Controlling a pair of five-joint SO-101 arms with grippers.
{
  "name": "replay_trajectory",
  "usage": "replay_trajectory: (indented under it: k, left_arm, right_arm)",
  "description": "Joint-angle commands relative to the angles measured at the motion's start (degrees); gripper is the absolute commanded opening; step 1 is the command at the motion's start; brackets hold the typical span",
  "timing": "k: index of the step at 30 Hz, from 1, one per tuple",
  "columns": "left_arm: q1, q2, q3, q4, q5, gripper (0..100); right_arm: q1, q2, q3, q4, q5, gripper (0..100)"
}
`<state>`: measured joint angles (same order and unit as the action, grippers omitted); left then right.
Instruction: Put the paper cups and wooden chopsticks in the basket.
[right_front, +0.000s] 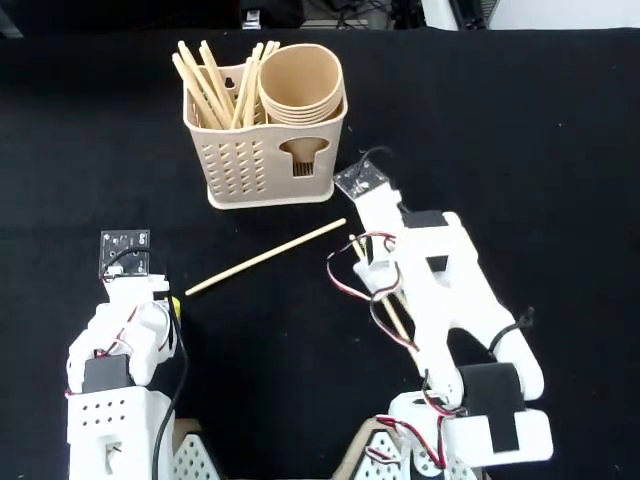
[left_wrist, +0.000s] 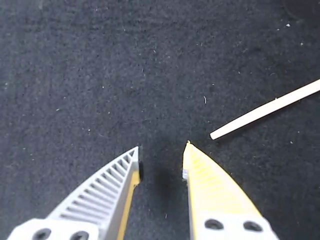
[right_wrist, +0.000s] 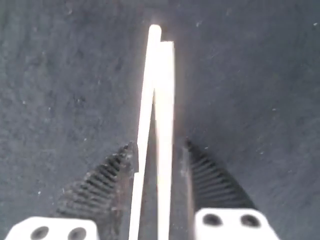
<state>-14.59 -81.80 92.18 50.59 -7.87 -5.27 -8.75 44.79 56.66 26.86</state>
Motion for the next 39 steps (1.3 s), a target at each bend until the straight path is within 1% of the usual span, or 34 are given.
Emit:
replay_trajectory:
  k: [1, 6, 11, 13, 20, 22, 23, 26, 27, 32, 37, 39]
  left_arm:
    - [0.31, -1.14, -0.31, -1.23, 0.18, 16]
    - [0.31, -1.14, -0.40, -1.23, 0.18, 16]
    - [0.48, -1.14, -0.40, -1.23, 0.18, 16]
    - [0.40, -1.14, -0.40, -1.23, 0.18, 16]
    - [0.31, -1.14, -0.40, -1.14, 0.18, 16]
    - [0.31, -1.14, -0.40, -1.14, 0.18, 16]
    - [0.31, -1.14, -0.40, -1.14, 0.18, 16]
    - [0.31, -1.14, -0.40, -1.14, 0.18, 16]
    - [0.31, -1.14, -0.40, -1.14, 0.18, 16]
    - [0.22, -1.14, -0.40, -1.14, 0.18, 16]
    - [0.22, -1.14, -0.40, -1.14, 0.18, 16]
    - [0.22, -1.14, -0.40, -1.14, 0.18, 16]
  right_arm:
    - [0.44, -0.04, -0.75, 1.14, 0.79, 13.4]
    - [0.44, -0.04, 0.75, 3.69, 4.75, 12.9]
    - [0.44, 0.31, 2.07, 3.43, 4.66, 20.0]
    - [0.35, 0.31, 2.59, 3.34, 4.75, 20.1]
    - [0.26, 0.40, 6.20, -2.11, 4.84, 20.1]
    - [0.09, 0.40, 7.60, -3.08, 5.45, 18.6]
    - [0.09, 0.40, 7.96, -2.99, 6.42, 16.1]
    - [0.18, 0.31, 8.13, -2.99, 7.30, 3.4]
    - [0.18, 0.22, 8.13, -2.99, 7.47, 0.9]
    - [0.35, 0.22, 8.13, -2.99, 7.47, 8.6]
    - [0.26, 0.13, 8.31, -2.81, 7.56, 6.0]
    - [-0.09, 0.31, 8.31, -0.88, 8.70, 7.0]
